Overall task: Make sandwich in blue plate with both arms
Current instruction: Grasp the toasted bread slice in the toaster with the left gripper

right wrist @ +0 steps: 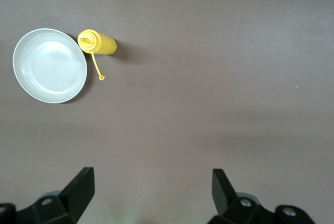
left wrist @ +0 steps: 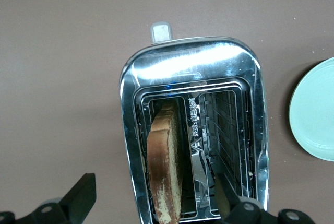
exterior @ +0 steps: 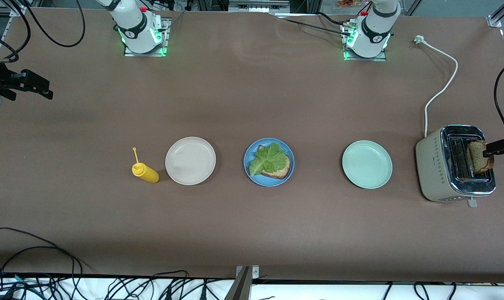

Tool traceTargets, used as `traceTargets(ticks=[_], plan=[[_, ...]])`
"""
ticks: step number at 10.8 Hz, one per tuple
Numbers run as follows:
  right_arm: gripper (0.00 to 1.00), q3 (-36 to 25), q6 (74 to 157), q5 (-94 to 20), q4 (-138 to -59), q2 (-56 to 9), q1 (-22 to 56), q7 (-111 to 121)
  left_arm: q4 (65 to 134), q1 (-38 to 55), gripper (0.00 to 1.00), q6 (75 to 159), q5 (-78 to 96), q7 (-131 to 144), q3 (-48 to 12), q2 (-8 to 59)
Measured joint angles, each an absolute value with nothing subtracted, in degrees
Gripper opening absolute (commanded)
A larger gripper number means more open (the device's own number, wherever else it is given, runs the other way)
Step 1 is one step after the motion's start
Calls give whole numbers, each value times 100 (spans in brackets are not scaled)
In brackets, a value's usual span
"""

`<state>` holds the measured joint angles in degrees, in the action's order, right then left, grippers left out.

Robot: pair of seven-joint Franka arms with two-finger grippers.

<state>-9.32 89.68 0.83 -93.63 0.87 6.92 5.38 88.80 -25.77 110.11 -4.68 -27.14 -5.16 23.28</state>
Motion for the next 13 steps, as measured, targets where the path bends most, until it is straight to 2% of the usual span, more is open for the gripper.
traceTargets(ticks=[2,7,8,9,10,13], plan=[[100,-932,8968,83,-9363,87,692,538,8880,-2588,100,11030,-468,-2715,-516,2362],[100,-932,8968,83,-9363,87,692,538,8891,-2629,68,11031,-460,-2701,-519,2550],[100,-932,8968,83,-9363,87,693,538,8923,-2648,44,11026,-460,-2699,-520,2568],[100,-932,8968,83,-9363,87,693,538,8977,-2675,8,11023,-460,-2698,-519,2576],[100,-932,8968,83,-9363,87,692,538,9034,-2701,0,11018,-460,-2697,-519,2582],[100,-932,8967,84,-9363,87,693,538,9067,-2716,0,10967,-450,-2696,-529,2586]])
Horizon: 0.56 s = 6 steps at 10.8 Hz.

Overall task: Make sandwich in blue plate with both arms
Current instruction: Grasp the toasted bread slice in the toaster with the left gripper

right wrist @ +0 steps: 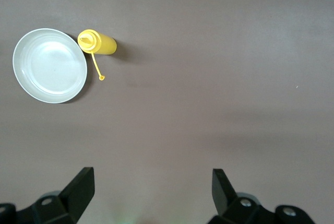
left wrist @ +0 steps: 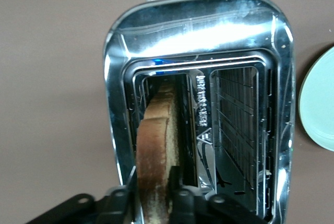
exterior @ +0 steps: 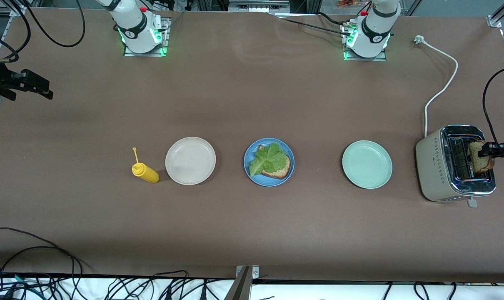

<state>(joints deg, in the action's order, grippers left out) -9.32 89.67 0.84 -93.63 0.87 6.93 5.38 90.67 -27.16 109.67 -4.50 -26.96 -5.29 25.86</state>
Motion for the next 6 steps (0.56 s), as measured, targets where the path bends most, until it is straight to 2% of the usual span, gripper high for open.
traceTargets(ticks=[6], plan=[[100,-931,8967,84,-9363,87,693,538,8998,-2715,0,10804,-441,-2688,-556,2538]])
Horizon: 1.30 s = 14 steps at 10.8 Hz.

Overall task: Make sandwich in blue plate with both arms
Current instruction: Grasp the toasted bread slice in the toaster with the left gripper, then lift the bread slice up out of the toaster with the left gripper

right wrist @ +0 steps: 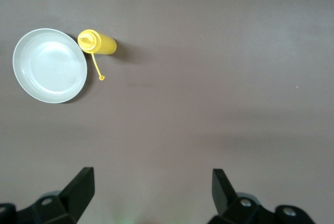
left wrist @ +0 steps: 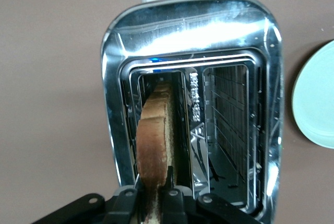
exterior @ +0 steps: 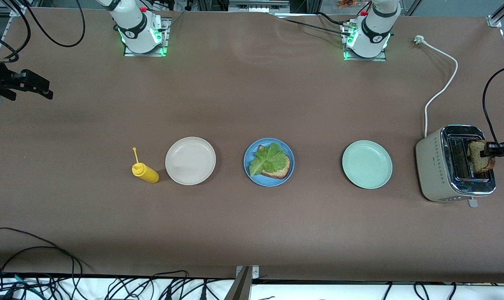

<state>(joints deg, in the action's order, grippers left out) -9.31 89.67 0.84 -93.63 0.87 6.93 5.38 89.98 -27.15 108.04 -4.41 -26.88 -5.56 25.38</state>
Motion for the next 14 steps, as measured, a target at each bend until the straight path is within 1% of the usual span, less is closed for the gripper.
traceTargets(ticks=[2,4,6,7,9,12,13,14], plan=[[100,-931,8967,84,-9363,87,693,538,8845,-2704,0,10470,-442,-2668,-611,2390],[100,-931,8967,84,-9363,86,694,538,8756,-2674,0,10087,-448,-2644,-714,2096],[100,-930,8967,84,-9363,86,697,538,8448,-2593,0,9474,-448,-2632,-861,1869],[100,-930,8967,84,-9362,86,698,538,8228,-2566,0,9192,-447,-2629,-1035,1811],[100,-928,8965,84,-9362,86,701,538,7931,-2515,0,8858,-443,-2607,-1586,1721],[100,-927,8961,85,-9361,84,704,538,7910,-2456,0,8767,-229,-2578,-2533,1671],[100,-926,8958,86,-9359,82,705,538,7963,-2381,0,8745,36,-2568,-2747,1720],[100,-926,8955,86,-9357,79,705,538,8007,-2193,0,8743,372,-2557,-2838,1847]])
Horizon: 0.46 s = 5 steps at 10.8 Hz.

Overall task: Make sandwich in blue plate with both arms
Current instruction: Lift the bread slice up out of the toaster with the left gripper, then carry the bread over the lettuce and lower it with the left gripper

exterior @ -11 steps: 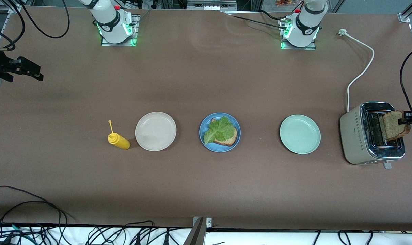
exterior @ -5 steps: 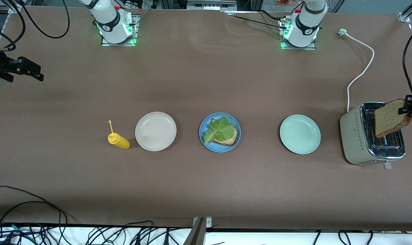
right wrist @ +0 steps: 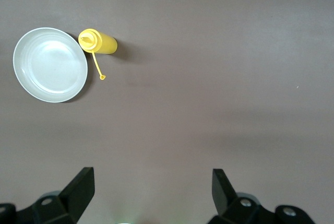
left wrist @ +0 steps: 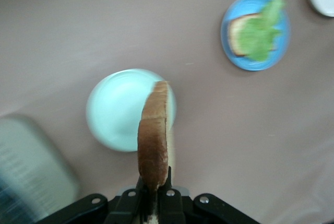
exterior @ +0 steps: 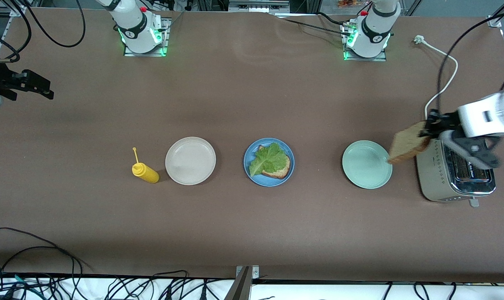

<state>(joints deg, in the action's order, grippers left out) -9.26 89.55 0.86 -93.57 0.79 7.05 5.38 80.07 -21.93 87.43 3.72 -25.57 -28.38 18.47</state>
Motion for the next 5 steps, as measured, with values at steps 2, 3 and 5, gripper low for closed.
traceTargets(ticks=[2,3,5], plan=[[100,-926,8951,87,-9353,74,707,538,8046,-1732,0,8789,1251,-2046,-2854,2299],[100,-926,8949,88,-9351,72,706,538,8049,-1521,0,9026,1721,-1664,-2857,2576],[100,-927,8946,89,-9347,69,705,538,8047,-1103,0,9759,2419,-1204,-2864,2967]])
